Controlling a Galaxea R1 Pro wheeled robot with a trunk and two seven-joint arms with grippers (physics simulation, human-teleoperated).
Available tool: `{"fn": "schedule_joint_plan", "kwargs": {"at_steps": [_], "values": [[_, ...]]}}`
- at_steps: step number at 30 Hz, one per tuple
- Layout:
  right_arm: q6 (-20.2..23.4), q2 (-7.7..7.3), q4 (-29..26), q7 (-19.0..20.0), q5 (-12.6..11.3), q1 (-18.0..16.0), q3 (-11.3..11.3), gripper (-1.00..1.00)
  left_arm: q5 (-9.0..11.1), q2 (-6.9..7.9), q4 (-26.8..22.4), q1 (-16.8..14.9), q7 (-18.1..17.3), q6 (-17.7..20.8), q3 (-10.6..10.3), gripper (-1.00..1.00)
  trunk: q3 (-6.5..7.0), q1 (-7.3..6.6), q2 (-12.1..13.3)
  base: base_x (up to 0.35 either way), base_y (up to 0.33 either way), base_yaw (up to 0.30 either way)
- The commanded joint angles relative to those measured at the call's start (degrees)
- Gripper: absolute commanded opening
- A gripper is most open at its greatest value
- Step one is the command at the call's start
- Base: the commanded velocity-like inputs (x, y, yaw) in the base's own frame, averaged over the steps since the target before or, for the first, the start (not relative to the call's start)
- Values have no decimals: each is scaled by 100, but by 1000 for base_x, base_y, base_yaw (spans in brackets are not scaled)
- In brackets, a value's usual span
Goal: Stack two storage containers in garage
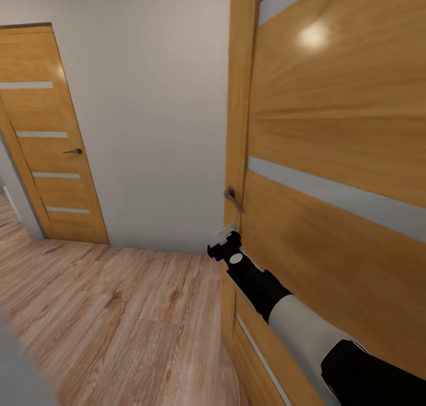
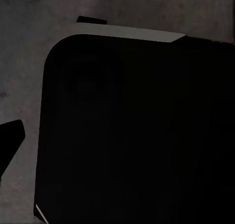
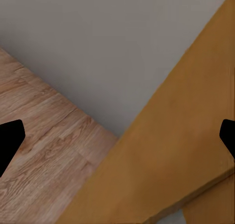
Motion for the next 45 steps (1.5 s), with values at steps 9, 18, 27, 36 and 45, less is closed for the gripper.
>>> {"fn": "schedule_joint_plan", "kwargs": {"at_steps": [9,18,27,36,45], "values": [[-6,0,22,-43,41,-5,-69,100,35,-1,4,-3,2,-18,14,100,-6,3,-3,114,0,0],[-207,-40,570,-57,104,-5,-1142,100,35,-1,4,-3,2,-22,14,100,-6,3,-3,3,0,0],[-237,-426,670,-66,139,-5,-1299,100,35,-1,4,-3,2,-24,14,100,-6,3,-3,0,0,0],[-258,-860,1176,-227,146,-20,-1305,100,35,-1,4,-3,2,-26,14,100,-6,3,-3,0,0,0],[-315,-1370,1367,-256,144,-57,-1311,100,35,-1,4,-3,2,-25,14,100,-6,3,-3,0,0,0]]}}
